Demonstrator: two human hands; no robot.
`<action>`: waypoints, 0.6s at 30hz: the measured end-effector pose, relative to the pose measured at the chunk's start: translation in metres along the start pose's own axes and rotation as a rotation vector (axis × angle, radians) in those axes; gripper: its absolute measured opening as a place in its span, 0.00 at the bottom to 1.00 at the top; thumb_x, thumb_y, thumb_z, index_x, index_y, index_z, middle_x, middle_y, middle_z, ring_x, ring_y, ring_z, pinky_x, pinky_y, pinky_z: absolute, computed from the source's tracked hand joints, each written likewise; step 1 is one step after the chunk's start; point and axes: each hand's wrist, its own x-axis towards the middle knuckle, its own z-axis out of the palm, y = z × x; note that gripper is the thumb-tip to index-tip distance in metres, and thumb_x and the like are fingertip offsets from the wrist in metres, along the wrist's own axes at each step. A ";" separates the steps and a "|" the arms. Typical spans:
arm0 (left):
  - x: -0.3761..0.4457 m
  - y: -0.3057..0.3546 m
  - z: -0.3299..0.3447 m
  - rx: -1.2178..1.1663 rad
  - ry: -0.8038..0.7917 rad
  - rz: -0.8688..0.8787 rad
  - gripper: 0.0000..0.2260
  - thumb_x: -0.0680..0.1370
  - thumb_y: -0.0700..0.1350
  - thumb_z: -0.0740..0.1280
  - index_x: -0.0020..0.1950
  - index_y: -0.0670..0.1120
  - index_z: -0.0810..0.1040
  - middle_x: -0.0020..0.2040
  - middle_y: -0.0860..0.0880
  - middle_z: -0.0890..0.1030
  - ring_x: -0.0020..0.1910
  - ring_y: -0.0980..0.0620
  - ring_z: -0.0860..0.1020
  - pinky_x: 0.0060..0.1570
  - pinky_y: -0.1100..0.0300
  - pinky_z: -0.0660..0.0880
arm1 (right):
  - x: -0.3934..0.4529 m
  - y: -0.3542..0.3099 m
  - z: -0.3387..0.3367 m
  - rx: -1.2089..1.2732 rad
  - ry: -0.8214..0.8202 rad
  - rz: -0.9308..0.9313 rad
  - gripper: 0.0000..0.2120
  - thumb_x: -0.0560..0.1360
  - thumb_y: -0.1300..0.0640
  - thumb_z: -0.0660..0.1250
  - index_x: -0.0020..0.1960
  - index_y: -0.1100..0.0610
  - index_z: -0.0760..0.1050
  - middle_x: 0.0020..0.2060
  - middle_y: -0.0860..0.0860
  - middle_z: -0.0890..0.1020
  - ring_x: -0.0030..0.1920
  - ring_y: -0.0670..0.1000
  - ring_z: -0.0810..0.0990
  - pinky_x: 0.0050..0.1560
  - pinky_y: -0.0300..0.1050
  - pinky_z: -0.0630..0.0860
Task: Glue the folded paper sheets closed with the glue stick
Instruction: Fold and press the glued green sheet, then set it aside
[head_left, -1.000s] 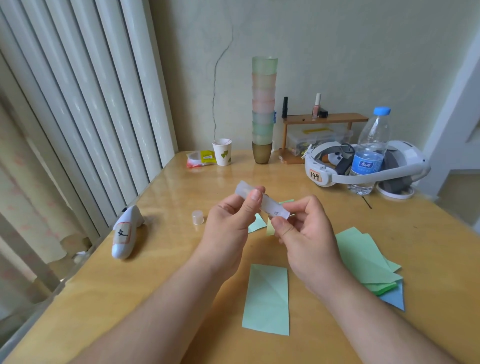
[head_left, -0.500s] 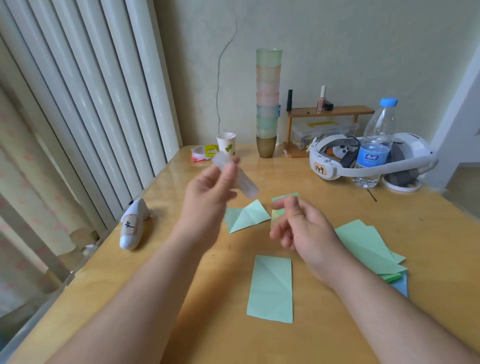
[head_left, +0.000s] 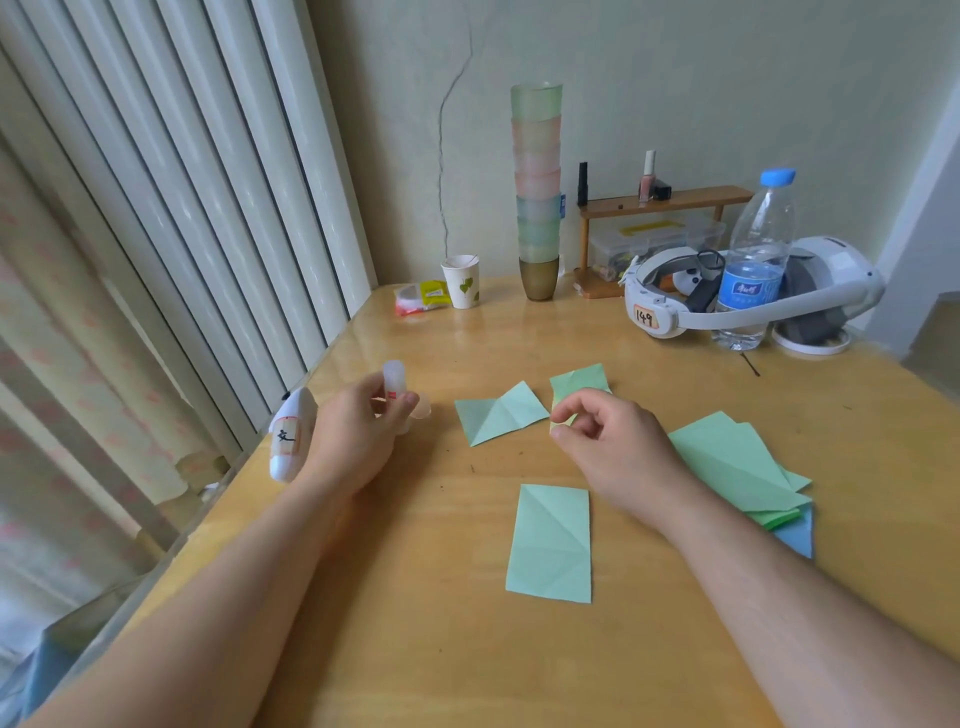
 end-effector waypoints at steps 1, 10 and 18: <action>0.000 -0.003 0.000 0.005 0.007 -0.010 0.08 0.82 0.57 0.68 0.49 0.54 0.80 0.39 0.58 0.85 0.45 0.61 0.80 0.41 0.61 0.73 | 0.000 0.000 0.000 0.003 0.008 -0.003 0.03 0.77 0.53 0.70 0.47 0.44 0.80 0.35 0.46 0.80 0.34 0.44 0.75 0.41 0.46 0.76; 0.000 -0.013 0.002 0.036 0.002 -0.050 0.14 0.77 0.60 0.74 0.58 0.55 0.79 0.48 0.58 0.83 0.50 0.56 0.81 0.41 0.61 0.72 | 0.001 0.002 0.001 -0.006 0.009 0.002 0.03 0.77 0.53 0.70 0.47 0.45 0.80 0.36 0.47 0.80 0.34 0.44 0.75 0.41 0.47 0.77; -0.006 0.044 0.003 0.079 0.180 0.609 0.11 0.79 0.43 0.73 0.60 0.52 0.77 0.58 0.56 0.72 0.53 0.55 0.75 0.52 0.53 0.76 | 0.001 0.000 0.000 0.002 0.011 -0.009 0.04 0.77 0.53 0.70 0.46 0.44 0.80 0.33 0.45 0.78 0.33 0.44 0.74 0.40 0.46 0.75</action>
